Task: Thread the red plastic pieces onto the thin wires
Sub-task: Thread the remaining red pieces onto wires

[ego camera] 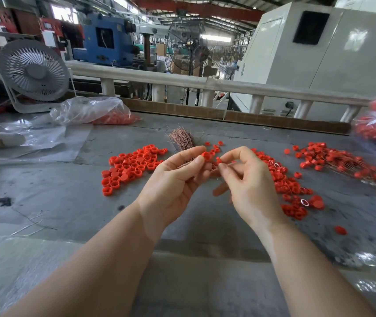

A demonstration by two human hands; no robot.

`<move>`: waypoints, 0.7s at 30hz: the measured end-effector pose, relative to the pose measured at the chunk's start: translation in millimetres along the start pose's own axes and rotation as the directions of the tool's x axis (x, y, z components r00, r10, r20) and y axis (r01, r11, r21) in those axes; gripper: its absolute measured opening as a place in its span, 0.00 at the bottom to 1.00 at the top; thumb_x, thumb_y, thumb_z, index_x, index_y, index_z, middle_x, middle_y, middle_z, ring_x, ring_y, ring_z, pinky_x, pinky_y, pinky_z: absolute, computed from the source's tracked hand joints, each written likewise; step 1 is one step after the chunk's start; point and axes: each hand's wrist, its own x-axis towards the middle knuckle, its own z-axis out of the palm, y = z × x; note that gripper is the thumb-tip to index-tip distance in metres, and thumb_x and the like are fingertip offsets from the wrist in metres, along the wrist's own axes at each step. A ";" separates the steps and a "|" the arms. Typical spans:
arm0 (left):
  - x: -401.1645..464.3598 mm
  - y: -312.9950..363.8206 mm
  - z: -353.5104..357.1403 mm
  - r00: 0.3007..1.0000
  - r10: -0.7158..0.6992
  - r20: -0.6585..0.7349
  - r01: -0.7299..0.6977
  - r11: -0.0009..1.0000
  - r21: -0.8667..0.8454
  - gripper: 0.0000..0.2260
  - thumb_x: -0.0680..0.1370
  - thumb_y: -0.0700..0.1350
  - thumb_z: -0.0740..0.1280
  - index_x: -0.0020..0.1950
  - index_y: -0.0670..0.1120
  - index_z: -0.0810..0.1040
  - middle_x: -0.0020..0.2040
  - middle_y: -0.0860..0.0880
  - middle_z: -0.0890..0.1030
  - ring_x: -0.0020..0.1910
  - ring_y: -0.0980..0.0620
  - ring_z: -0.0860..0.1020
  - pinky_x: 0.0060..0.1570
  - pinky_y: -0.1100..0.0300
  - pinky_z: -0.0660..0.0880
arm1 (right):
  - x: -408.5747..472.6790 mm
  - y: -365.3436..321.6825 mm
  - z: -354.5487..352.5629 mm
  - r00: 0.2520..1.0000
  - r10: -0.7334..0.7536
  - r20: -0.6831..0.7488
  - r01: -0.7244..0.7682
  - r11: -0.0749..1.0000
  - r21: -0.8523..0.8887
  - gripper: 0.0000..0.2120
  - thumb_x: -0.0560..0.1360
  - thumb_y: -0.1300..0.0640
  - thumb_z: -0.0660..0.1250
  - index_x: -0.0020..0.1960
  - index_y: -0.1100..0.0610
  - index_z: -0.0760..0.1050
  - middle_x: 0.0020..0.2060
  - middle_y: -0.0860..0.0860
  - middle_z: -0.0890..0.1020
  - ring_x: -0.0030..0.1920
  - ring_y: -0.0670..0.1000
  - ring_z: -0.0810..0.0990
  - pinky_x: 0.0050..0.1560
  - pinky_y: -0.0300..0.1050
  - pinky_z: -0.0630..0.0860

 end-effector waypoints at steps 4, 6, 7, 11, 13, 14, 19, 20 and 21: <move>0.2 0.1 0.0 1.000 -0.026 -0.006 0.026 0.999 -0.020 0.10 0.73 0.31 0.63 0.41 0.40 0.83 0.35 0.44 0.83 0.33 0.54 0.82 0.35 0.67 0.78 | 1.3 1.1 -0.3 1.000 -0.023 -0.004 0.023 1.000 -0.022 0.11 0.76 0.64 0.64 0.39 0.50 0.70 0.33 0.52 0.81 0.24 0.47 0.77 0.27 0.34 0.70; -0.1 0.4 0.5 0.999 -0.039 0.003 0.039 0.999 -0.012 0.12 0.73 0.31 0.63 0.38 0.41 0.84 0.35 0.45 0.83 0.33 0.55 0.82 0.35 0.67 0.78 | 1.6 2.1 -0.6 0.999 -0.040 -0.009 0.039 0.998 -0.053 0.11 0.76 0.63 0.65 0.39 0.50 0.70 0.33 0.52 0.81 0.25 0.47 0.76 0.29 0.36 0.72; -0.3 0.5 0.8 0.999 -0.045 0.007 0.045 0.999 -0.006 0.13 0.73 0.32 0.62 0.36 0.41 0.85 0.35 0.45 0.83 0.33 0.55 0.82 0.35 0.67 0.78 | 1.6 2.4 -0.6 0.999 -0.048 -0.010 0.048 0.996 -0.071 0.12 0.76 0.63 0.65 0.39 0.49 0.70 0.34 0.52 0.81 0.26 0.46 0.76 0.30 0.37 0.72; -0.4 1.1 1.9 0.998 -0.065 0.007 0.065 0.998 0.010 0.14 0.73 0.32 0.62 0.35 0.42 0.85 0.35 0.46 0.83 0.33 0.55 0.82 0.35 0.68 0.78 | 1.6 3.4 -0.8 0.998 -0.063 -0.027 0.060 0.992 -0.111 0.12 0.76 0.63 0.65 0.39 0.48 0.70 0.34 0.52 0.81 0.31 0.47 0.75 0.37 0.47 0.75; 0.3 1.3 2.0 0.997 -0.075 0.001 0.075 0.997 0.011 0.15 0.75 0.32 0.61 0.35 0.42 0.85 0.35 0.45 0.83 0.34 0.55 0.82 0.34 0.67 0.78 | 2.0 3.4 -1.0 0.997 -0.066 -0.033 0.062 0.991 -0.119 0.12 0.75 0.63 0.65 0.39 0.48 0.70 0.34 0.51 0.81 0.31 0.46 0.75 0.40 0.50 0.76; 0.5 1.7 2.0 0.997 -0.081 -0.001 0.081 0.997 0.008 0.15 0.75 0.32 0.61 0.35 0.42 0.85 0.35 0.45 0.83 0.34 0.54 0.82 0.34 0.67 0.78 | 2.3 3.5 -1.2 0.997 -0.066 -0.035 0.062 0.991 -0.122 0.12 0.75 0.62 0.66 0.39 0.48 0.70 0.34 0.51 0.81 0.31 0.46 0.75 0.40 0.50 0.76; 0.8 3.0 1.3 0.994 -0.112 -0.006 0.112 0.994 -0.011 0.16 0.75 0.32 0.59 0.36 0.40 0.85 0.36 0.44 0.83 0.35 0.53 0.83 0.34 0.67 0.78 | 2.8 3.9 -0.9 0.997 -0.071 -0.042 0.065 0.991 -0.116 0.11 0.75 0.63 0.66 0.40 0.48 0.71 0.35 0.52 0.81 0.36 0.50 0.78 0.41 0.54 0.77; 0.7 3.0 1.4 0.994 -0.112 -0.007 0.112 0.994 -0.013 0.16 0.75 0.32 0.60 0.36 0.40 0.85 0.35 0.43 0.83 0.35 0.53 0.83 0.34 0.67 0.78 | 2.7 3.9 -1.2 0.997 -0.071 -0.041 0.066 0.991 -0.117 0.11 0.75 0.63 0.66 0.40 0.49 0.71 0.35 0.53 0.81 0.36 0.51 0.78 0.41 0.54 0.77; 0.7 3.0 1.7 0.994 -0.110 -0.007 0.110 0.994 -0.015 0.15 0.74 0.32 0.60 0.36 0.40 0.85 0.35 0.44 0.83 0.35 0.53 0.83 0.34 0.67 0.78 | 2.7 3.9 -1.4 0.997 -0.071 -0.039 0.066 0.991 -0.119 0.11 0.75 0.63 0.66 0.40 0.49 0.71 0.35 0.52 0.81 0.35 0.50 0.78 0.41 0.53 0.77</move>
